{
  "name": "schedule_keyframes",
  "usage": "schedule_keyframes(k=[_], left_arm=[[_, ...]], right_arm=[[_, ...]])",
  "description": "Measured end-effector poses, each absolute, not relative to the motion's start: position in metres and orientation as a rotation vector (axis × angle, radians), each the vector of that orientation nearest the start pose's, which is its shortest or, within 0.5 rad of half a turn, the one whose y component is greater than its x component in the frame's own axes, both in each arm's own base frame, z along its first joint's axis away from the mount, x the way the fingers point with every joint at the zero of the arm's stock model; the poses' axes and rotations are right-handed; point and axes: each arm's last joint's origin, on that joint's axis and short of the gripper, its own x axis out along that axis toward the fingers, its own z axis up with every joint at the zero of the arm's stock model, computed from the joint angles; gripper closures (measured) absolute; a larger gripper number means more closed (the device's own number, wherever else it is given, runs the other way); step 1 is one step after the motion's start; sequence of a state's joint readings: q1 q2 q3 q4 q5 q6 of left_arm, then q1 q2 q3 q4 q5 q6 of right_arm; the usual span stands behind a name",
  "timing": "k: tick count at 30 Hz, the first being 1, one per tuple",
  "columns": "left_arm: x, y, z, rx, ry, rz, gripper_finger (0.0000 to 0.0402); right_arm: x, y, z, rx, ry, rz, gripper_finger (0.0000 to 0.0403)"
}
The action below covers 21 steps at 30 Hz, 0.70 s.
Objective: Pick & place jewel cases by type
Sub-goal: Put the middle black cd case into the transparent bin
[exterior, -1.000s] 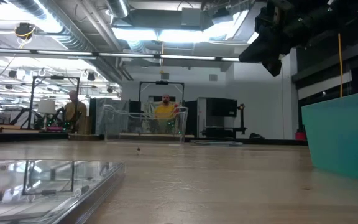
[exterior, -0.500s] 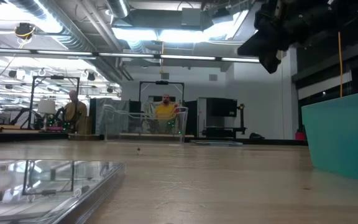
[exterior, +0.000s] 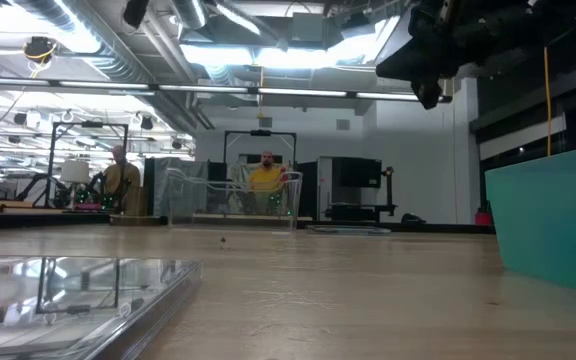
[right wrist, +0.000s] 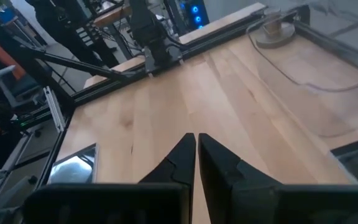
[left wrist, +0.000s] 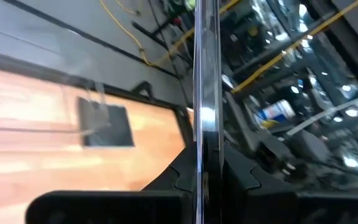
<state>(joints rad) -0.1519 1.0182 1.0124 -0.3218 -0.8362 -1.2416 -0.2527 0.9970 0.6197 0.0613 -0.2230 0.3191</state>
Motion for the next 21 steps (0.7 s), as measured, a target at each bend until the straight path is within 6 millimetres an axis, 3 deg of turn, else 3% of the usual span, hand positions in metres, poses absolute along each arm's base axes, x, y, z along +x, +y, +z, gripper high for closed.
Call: schedule_keyframes(k=[21], left_arm=[[0.226,0.062,0.323,-0.837,0.109,1.017,0.0377]], right_arm=[[0.214,-0.048,0.266,0.326,0.251,-0.022,0.0377]])
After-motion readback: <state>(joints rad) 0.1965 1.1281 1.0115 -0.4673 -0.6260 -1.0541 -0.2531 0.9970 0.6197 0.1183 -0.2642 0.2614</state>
